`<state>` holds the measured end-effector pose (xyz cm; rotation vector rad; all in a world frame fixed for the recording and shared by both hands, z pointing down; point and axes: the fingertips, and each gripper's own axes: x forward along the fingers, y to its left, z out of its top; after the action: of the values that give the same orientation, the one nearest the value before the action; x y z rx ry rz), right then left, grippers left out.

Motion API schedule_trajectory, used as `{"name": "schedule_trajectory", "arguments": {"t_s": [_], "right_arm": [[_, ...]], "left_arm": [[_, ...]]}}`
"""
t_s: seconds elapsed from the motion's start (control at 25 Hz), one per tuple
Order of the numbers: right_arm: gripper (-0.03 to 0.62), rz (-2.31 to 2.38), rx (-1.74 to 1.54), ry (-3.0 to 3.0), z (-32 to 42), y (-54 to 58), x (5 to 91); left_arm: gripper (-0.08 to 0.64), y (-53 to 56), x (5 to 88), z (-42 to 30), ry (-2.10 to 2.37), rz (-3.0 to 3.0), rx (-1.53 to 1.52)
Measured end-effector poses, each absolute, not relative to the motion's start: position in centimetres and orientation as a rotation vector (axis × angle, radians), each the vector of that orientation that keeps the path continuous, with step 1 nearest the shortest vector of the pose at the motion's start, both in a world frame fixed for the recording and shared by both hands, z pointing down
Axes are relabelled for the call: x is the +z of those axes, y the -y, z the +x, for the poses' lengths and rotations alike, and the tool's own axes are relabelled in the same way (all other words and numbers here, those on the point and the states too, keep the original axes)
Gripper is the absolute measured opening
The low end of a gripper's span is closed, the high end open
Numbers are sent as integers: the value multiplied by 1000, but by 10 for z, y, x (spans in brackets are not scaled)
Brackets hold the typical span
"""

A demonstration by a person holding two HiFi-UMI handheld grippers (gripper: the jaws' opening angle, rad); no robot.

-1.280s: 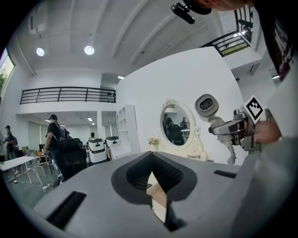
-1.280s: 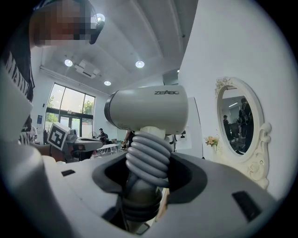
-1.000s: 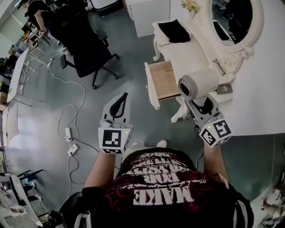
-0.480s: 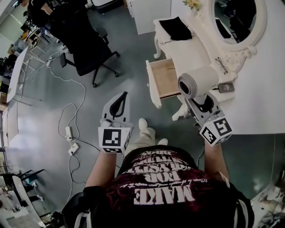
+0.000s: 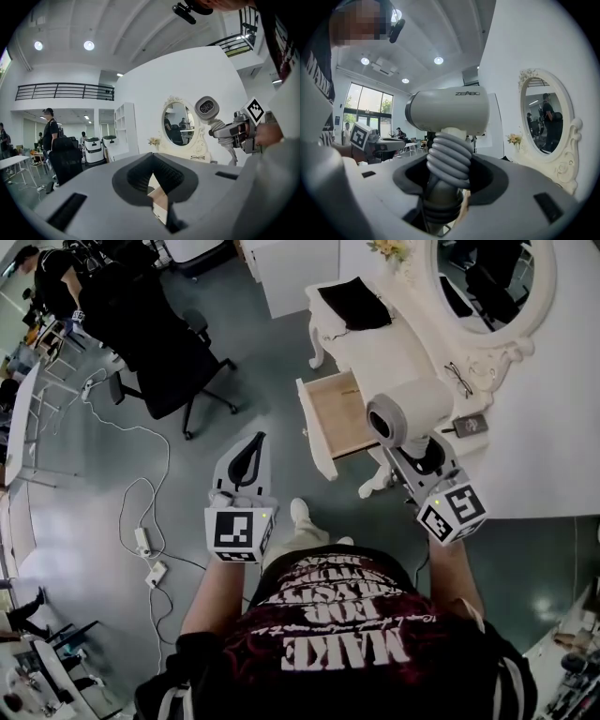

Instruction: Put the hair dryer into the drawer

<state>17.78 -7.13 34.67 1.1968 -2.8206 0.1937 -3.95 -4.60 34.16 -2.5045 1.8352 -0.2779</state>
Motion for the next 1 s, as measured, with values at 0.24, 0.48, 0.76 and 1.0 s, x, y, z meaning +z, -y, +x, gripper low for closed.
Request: {"name": "schedule_trajectory", "arguments": {"t_s": [0.24,0.48,0.76,1.0], "right_arm": [[227,1253,202,2791,162,104,345],[227,1282,204,2765,147,130,348],[227,1320,232,2726,134,157,355],[227,1357,235,2711,126,178,353]], "left_arm": [[5,83,341,-55,-1778,-2525,-298],[5,118,351,-68,-1736,-2571,-306],[5,158,359,-73,-1662,-2632,-304],[5,187,362,-77,-1605,-2670,-294]]}}
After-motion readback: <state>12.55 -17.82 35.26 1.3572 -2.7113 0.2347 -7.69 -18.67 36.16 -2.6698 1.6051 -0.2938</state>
